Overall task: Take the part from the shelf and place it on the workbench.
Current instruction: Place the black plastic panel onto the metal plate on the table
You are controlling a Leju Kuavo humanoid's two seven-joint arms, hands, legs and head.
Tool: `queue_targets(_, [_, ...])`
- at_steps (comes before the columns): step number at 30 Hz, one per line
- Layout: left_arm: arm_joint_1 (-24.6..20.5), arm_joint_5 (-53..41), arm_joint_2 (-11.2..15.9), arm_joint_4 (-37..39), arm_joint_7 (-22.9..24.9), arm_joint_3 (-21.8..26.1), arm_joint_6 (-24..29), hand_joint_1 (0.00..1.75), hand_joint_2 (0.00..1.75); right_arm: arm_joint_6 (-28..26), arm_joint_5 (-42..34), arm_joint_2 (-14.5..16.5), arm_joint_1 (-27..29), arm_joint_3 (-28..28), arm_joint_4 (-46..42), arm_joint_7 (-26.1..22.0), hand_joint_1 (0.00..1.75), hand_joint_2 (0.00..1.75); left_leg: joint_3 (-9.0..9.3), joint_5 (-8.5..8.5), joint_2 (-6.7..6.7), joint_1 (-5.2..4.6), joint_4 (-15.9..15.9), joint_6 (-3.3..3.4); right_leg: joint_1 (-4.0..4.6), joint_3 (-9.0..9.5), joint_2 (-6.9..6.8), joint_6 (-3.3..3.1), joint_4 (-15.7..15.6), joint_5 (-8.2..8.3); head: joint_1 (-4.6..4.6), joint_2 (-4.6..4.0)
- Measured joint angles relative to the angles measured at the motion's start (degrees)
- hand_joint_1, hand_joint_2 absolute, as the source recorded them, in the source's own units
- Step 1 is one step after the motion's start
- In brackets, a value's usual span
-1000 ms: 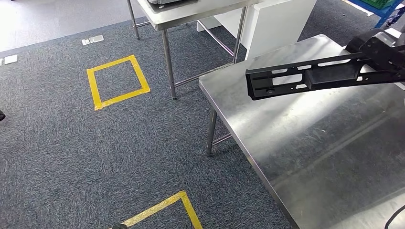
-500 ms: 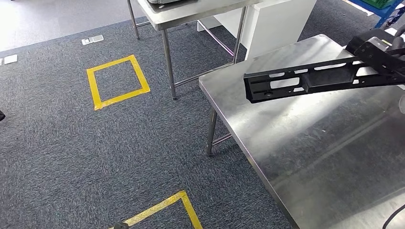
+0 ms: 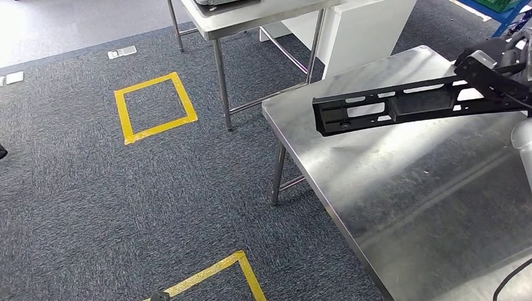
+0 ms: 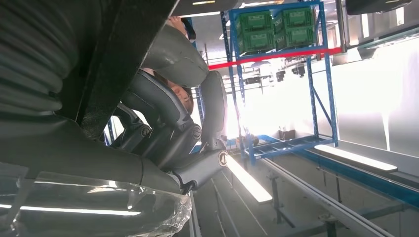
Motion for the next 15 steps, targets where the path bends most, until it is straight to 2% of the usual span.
queue_targets(3, [-0.01,0.0,0.13,0.0,0.02,0.0,0.0,0.0,1.75,-0.02,0.04,0.14,0.01,-0.08,0.23,0.0,1.75,1.75,0.06,0.08,0.05,-0.14,-0.07,0.37,-0.15,0.11,0.08,0.35,-0.31,0.23,-0.02,0.0])
queue_targets(5, [-0.01,-0.01,0.09,0.0,0.02,0.0,0.01,0.0,1.75,-0.04,0.07,0.06,0.11,-0.19,0.27,0.0,1.75,1.75,0.76,0.71,0.3,0.12,-1.22,0.99,-0.06,0.19,-0.04,0.66,-0.46,0.18,-0.01,0.0])
queue_targets(6, [-0.02,-0.01,0.07,0.0,0.02,0.0,0.01,0.0,1.75,-0.07,0.08,-0.01,0.17,-0.24,0.3,0.0,1.75,1.75,1.24,1.15,0.47,0.3,-2.02,1.38,-0.03,-0.02,-0.35,0.64,0.19,-0.38,0.04,0.0])
queue_targets(7, [-0.01,-0.04,0.04,0.0,0.02,0.0,0.02,0.0,1.75,-0.09,0.07,-0.07,0.23,-0.29,0.33,0.0,1.75,1.75,1.69,1.53,0.68,0.48,-2.77,1.66,-0.01,-0.7,-0.77,0.48,1.91,-1.5,0.08,0.0])
queue_targets(9, [0.01,-0.15,0.05,0.0,0.02,0.0,0.03,0.0,1.75,-0.14,-0.02,-0.09,0.53,-0.39,0.45,-0.01,1.75,1.75,1.94,1.84,1.01,0.57,-3.27,1.85,-0.14,-2.98,-1.39,0.22,7.98,-4.56,0.18,0.0])
queue_targets(10, [0.03,-0.27,0.05,0.0,0.02,0.0,0.02,0.0,1.75,-0.17,-0.07,-0.1,0.86,-0.46,0.53,-0.01,1.75,1.75,1.93,1.87,1.17,0.6,-3.3,1.8,-0.23,-3.9,-1.5,0.33,10.81,-5.73,0.19,0.0])
queue_targets(11, [0.06,-0.42,0.05,0.0,-0.01,-0.01,-0.02,0.0,1.75,-0.21,-0.13,-0.1,1.31,-0.55,0.61,-0.01,1.75,1.75,1.9,1.88,1.3,0.63,-3.3,1.74,-0.36,-4.02,-1.59,0.6,12.13,-6.27,0.22,0.0])
queue_targets(12, [0.07,-0.63,0.05,0.0,-0.04,-0.02,-0.07,0.0,1.75,-0.26,-0.18,-0.12,1.75,-0.65,0.7,-0.02,1.75,1.75,1.88,1.9,1.41,0.67,-3.29,1.64,-0.57,-3.07,-1.72,1.01,11.36,-6.08,0.21,0.0])
queue_targets(14, [0.06,-1.0,0.06,0.0,-0.1,-0.08,-0.13,0.0,1.75,-0.44,-0.29,-0.15,2.37,-0.93,0.84,-0.02,1.75,1.75,1.86,1.93,1.61,0.8,-3.23,1.19,-1.08,1.38,-2.24,1.88,4.58,-4.53,0.22,0.0])
queue_targets(15, [0.05,-1.1,0.1,-0.01,-0.09,-0.1,-0.12,0.0,1.75,-0.67,-0.36,-0.13,2.55,-1.09,0.89,-0.04,1.75,1.75,1.81,1.96,1.69,0.77,-3.22,0.8,-0.99,3.57,-2.45,2.11,1.1,-3.78,0.23,0.0])
